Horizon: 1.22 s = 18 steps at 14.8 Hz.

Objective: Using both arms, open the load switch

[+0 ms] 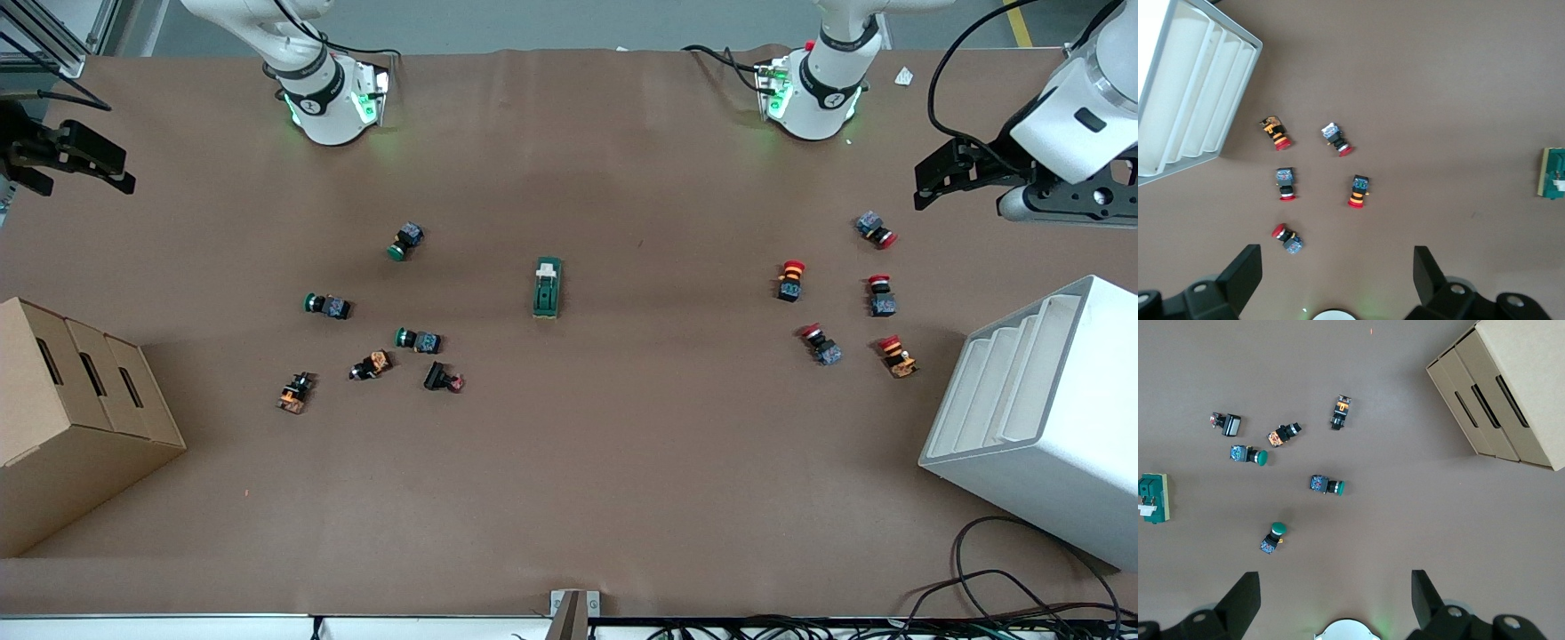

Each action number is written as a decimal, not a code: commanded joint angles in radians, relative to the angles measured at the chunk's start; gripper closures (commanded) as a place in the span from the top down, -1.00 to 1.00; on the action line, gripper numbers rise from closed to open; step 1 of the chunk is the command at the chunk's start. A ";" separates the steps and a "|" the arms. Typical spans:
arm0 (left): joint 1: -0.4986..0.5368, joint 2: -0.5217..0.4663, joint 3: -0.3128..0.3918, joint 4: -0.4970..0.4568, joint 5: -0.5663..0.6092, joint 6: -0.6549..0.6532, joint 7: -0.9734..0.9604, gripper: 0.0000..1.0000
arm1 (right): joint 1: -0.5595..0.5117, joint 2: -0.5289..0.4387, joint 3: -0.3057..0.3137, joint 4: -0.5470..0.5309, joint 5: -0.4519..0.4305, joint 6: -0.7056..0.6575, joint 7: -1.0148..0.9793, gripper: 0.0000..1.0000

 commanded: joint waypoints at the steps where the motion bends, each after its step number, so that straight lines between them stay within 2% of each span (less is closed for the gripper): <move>1: 0.009 -0.029 -0.007 -0.035 0.026 0.033 0.004 1.00 | -0.008 -0.055 0.001 -0.063 0.012 0.022 -0.012 1.00; 12: 0.098 -0.026 -0.042 -0.027 0.030 0.042 0.021 1.00 | -0.008 -0.055 -0.002 -0.063 0.020 0.019 0.008 1.00; 18: 0.093 -0.026 -0.055 -0.014 0.033 0.025 0.016 1.00 | -0.006 -0.056 -0.004 -0.063 0.021 0.017 0.010 1.00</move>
